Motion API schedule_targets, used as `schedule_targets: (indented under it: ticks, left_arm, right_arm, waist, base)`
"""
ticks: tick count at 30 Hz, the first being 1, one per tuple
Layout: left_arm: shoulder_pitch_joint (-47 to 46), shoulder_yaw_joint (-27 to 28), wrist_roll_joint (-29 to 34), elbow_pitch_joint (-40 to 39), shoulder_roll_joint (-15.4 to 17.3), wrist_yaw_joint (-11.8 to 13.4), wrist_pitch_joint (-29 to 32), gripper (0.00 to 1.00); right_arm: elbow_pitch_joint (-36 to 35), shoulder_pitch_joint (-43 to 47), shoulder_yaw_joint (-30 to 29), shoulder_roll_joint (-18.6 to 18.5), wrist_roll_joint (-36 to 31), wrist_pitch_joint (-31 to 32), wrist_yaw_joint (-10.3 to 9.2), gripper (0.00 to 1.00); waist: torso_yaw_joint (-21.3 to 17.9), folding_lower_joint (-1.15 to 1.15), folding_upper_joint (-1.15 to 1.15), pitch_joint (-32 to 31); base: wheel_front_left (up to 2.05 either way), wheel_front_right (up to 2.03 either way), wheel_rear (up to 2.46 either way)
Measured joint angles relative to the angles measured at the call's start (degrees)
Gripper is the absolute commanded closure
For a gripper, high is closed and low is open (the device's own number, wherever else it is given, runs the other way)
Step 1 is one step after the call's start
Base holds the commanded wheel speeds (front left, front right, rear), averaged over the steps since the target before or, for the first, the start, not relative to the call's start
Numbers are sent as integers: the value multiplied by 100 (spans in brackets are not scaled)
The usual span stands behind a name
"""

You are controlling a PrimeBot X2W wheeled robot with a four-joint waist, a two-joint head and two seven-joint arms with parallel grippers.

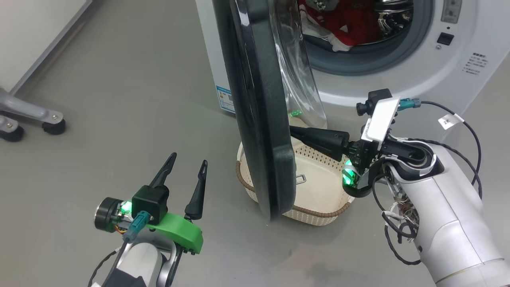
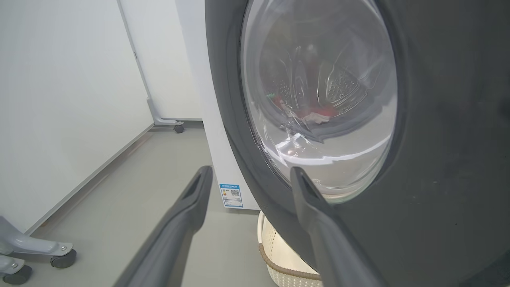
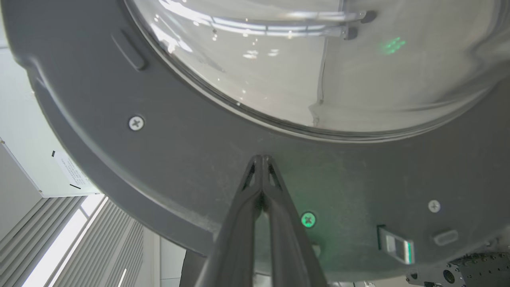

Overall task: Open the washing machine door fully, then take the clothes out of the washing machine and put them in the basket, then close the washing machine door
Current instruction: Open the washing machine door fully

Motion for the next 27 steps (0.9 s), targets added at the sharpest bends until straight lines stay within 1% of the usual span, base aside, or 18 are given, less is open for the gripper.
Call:
schedule_targets:
  ticks: [12, 15, 20, 27]
  left_arm:
    - [61, 4, -53, 70, 1, 2, 0, 0]
    - [90, 64, -56, 58, 1, 16, 0, 0]
    - [172, 144, -58, 21, 11, 33, 0, 0]
    - [179, 170, -75, -47, 11, 62, 0, 0]
  right_arm:
    - [-254, 241, 554, 3, 356, -531, 0, 100]
    - [-313, 250, 788, -9, 481, -661, 0, 100]
    - [-404, 250, 1117, 26, 619, -871, 0, 100]
    - [-431, 250, 1301, 18, 684, -1152, 3, 100]
  waist:
    - [427, 0, 0, -206]
    - [509, 0, 0, -235]
    - [550, 0, 0, -246]
    - [563, 0, 0, -215]
  base:
    - [0, 0, 0]
    - [0, 0, 0]
    - [0, 0, 0]
    - [0, 0, 0]
